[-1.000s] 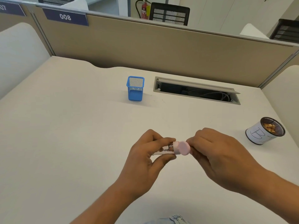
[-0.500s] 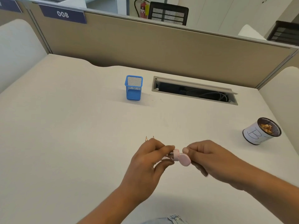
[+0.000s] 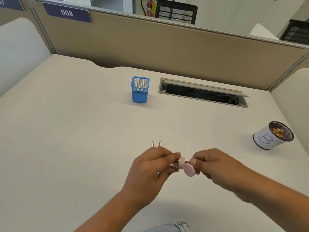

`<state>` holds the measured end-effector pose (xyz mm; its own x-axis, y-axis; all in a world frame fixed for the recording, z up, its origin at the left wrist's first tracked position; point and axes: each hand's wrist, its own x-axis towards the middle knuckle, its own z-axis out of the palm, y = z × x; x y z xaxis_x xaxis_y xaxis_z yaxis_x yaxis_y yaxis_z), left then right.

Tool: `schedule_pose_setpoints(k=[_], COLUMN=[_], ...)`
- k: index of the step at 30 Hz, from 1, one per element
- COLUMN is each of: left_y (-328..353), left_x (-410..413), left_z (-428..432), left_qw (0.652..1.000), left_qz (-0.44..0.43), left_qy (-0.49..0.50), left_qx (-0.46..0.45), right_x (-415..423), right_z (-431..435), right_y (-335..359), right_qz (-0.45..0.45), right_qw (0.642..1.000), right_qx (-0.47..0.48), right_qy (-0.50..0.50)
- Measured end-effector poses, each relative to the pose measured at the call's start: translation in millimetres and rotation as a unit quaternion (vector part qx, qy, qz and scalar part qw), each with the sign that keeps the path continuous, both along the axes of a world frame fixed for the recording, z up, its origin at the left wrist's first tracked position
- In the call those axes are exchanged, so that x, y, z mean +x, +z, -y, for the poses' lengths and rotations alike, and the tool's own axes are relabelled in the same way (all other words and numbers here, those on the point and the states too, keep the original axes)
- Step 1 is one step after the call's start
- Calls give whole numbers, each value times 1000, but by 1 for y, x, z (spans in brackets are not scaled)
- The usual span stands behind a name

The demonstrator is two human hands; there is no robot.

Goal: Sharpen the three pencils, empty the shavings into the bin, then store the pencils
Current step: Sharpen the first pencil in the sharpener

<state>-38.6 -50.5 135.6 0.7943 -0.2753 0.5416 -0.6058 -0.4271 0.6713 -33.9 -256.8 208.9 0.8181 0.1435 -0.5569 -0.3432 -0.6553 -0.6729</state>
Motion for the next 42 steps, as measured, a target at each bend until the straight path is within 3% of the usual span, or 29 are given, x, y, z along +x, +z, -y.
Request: schedule_pose_setpoints(k=[3,6,8,10,12,14,17,21,23,30,32,34,35,37,42], left_y=[-8,-14,-16,-16,-16,-15,-12,-7,-7,-19,-23,-26,-27,-26,-25], left_x=[-2,-1,-1,-1,0,1,1,1,1,-4,-5,-3,-2,0,6], left_z=[1,2,1,1,0,0,0,1,1,-1,-1,-1,-2,-3,-8], left_qw=[998,996,997,999,997,991,980,971,977,998,998,995,994,994,998], left_qz=[40,55,28,-26,-83,-128,-177,-207,-181,20,60,95,106,105,49], left_qy=[-14,-27,-25,-17,-3,11,13,5,2,9,8,1,-3,-10,30], left_qx=[40,70,71,45,-1,-40,-88,-120,-115,-55,-33,3,18,30,10], right_x=[9,12,12,10,8,7,4,3,2,-13,-10,-4,-3,0,6], right_z=[7,9,9,5,4,4,5,6,2,-14,-17,-19,-18,-17,-14], right_y=[-1,-6,-12,-13,-14,-13,-7,-8,-8,-10,-8,-3,-1,1,3], right_qz=[-220,-290,-218,-89,69,227,373,467,474,277,90,-118,-166,-184,-130], right_qw=[960,937,966,994,995,960,887,818,813,941,995,984,972,971,983], right_qx=[135,149,122,68,-37,-124,-173,-192,-205,-141,-30,86,108,110,102], right_qy=[-111,-124,-71,-4,55,107,209,277,268,134,3,-106,-123,-110,-77])
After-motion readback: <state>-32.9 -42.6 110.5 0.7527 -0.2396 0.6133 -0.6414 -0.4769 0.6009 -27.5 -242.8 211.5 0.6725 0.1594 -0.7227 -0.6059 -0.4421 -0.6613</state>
